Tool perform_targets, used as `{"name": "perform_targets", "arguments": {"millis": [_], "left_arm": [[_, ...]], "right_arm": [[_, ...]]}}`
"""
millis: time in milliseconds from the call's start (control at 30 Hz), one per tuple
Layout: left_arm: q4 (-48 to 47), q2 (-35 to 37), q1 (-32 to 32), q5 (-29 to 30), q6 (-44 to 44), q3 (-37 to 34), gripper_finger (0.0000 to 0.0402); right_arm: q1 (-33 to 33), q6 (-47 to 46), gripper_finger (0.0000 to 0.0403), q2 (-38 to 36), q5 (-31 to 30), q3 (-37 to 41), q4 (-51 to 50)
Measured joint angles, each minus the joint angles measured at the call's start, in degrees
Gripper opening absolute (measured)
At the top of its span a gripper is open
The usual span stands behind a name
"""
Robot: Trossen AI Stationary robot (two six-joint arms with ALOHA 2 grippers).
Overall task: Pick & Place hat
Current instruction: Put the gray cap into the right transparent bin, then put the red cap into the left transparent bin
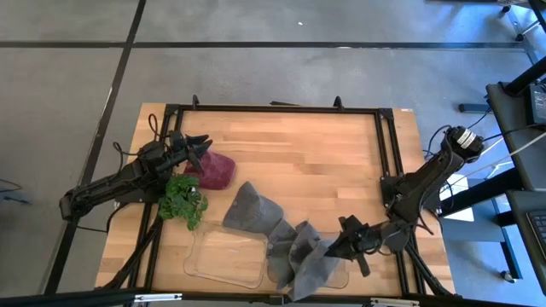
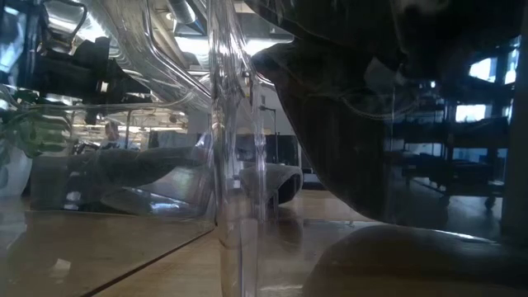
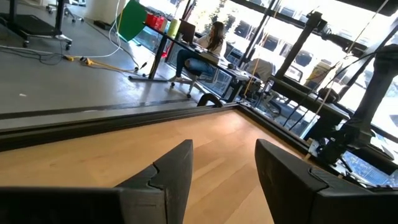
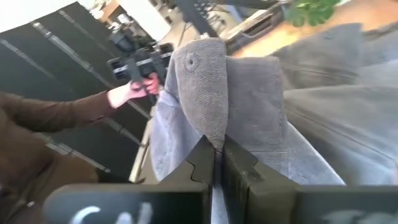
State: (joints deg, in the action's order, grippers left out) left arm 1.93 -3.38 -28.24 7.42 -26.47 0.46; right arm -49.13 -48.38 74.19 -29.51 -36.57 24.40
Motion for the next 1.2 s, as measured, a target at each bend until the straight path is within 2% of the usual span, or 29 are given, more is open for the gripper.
{"name": "perform_targets", "arguments": {"millis": [267,400,700,967,1200], "left_arm": [[0.0,0.0,0.0,0.0,0.0,0.0,0.0169],[0.0,0.0,0.0,-0.3,0.0,0.0,0.0169],[-0.5,0.0,0.0,-5.3,0.0,0.0,0.0169],[-0.2,0.0,0.0,-12.2,0.0,0.0,0.0169],[0.0,0.0,0.0,-13.1,-1.0,0.0,0.0169]], "right_arm": [[0.0,1.0,0.0055,0.0,-1.3,1.0,-3.2],[0.0,0.9,0.0085,0.0,-0.7,0.9,-4.4],[0.3,2.4,0.0142,-2.3,-3.4,0.9,-9.8],[1.9,9.3,0.0150,-10.3,-3.9,0.8,-12.5],[6.8,11.3,0.0150,-19.9,-4.0,0.8,-12.1]]}}
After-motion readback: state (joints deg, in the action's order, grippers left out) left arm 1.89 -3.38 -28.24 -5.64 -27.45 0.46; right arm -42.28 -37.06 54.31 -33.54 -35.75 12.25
